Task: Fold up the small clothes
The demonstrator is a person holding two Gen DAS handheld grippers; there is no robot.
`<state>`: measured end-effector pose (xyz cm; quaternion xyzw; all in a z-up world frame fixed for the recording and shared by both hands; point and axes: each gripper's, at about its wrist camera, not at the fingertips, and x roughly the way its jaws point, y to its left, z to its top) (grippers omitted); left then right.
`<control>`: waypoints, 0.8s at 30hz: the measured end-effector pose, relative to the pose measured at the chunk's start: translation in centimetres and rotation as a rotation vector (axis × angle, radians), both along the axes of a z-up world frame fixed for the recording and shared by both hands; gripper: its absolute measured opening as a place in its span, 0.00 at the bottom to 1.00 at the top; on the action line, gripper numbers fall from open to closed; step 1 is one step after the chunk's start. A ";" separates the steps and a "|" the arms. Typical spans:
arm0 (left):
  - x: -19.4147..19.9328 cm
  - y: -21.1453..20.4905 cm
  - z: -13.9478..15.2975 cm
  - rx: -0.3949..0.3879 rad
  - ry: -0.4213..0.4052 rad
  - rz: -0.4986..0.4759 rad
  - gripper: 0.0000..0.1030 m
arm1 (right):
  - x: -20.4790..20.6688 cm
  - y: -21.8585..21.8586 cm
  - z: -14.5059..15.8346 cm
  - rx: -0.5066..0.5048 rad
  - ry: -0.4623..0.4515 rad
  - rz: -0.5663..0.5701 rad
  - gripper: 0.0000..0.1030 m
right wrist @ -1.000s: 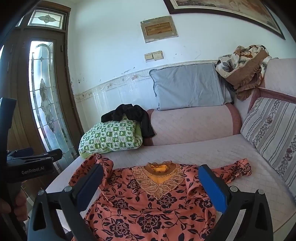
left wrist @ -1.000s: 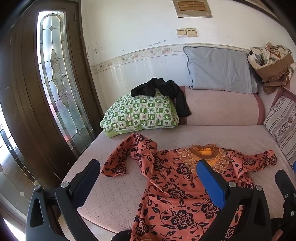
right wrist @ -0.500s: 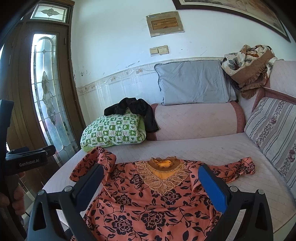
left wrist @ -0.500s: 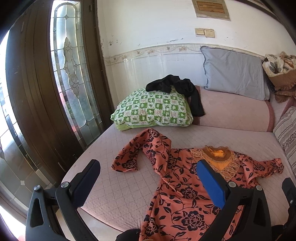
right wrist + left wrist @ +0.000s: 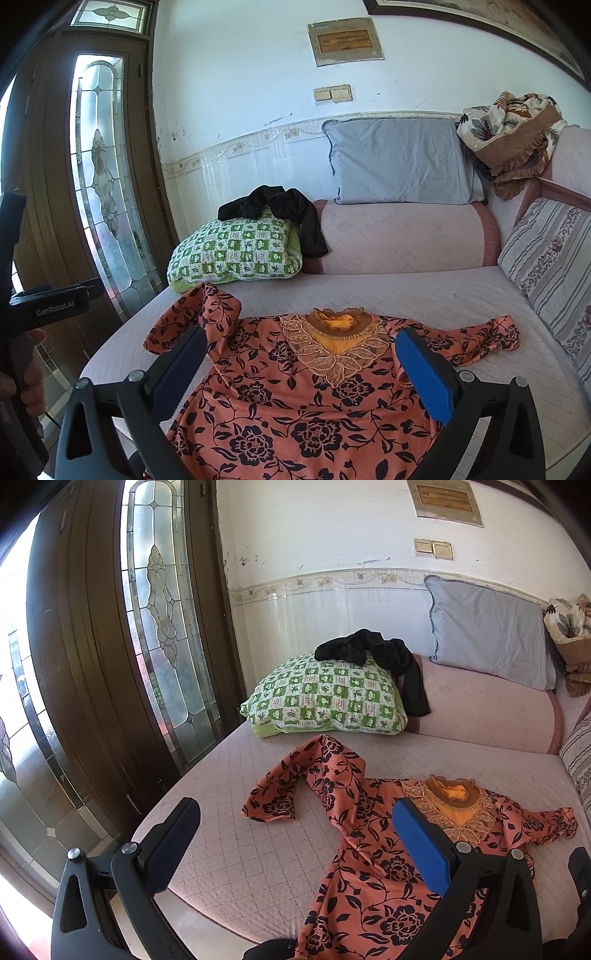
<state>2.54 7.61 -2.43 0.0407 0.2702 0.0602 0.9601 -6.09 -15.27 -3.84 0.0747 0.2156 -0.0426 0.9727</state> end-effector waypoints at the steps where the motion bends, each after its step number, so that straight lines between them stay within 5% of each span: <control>1: 0.0 0.1 0.0 -0.003 0.001 -0.002 1.00 | 0.0 0.0 0.0 -0.001 0.000 -0.001 1.00; 5: 0.6 -0.4 -1.2 -0.046 0.057 -0.047 1.00 | 0.4 -0.5 -0.4 0.014 0.011 -0.007 1.00; 10: 1.4 -2.8 -6.1 -0.186 0.283 -0.194 1.00 | 0.7 -4.1 -1.7 0.089 0.031 -0.060 1.00; 14: -0.5 -7.4 -11.1 -0.203 0.441 -0.323 1.00 | 0.9 -10.2 -3.6 0.212 0.066 -0.167 1.00; 24: -6.6 -14.5 -15.7 -0.186 0.639 -0.681 1.00 | 1.4 -30.2 -14.7 0.893 0.073 -0.444 1.00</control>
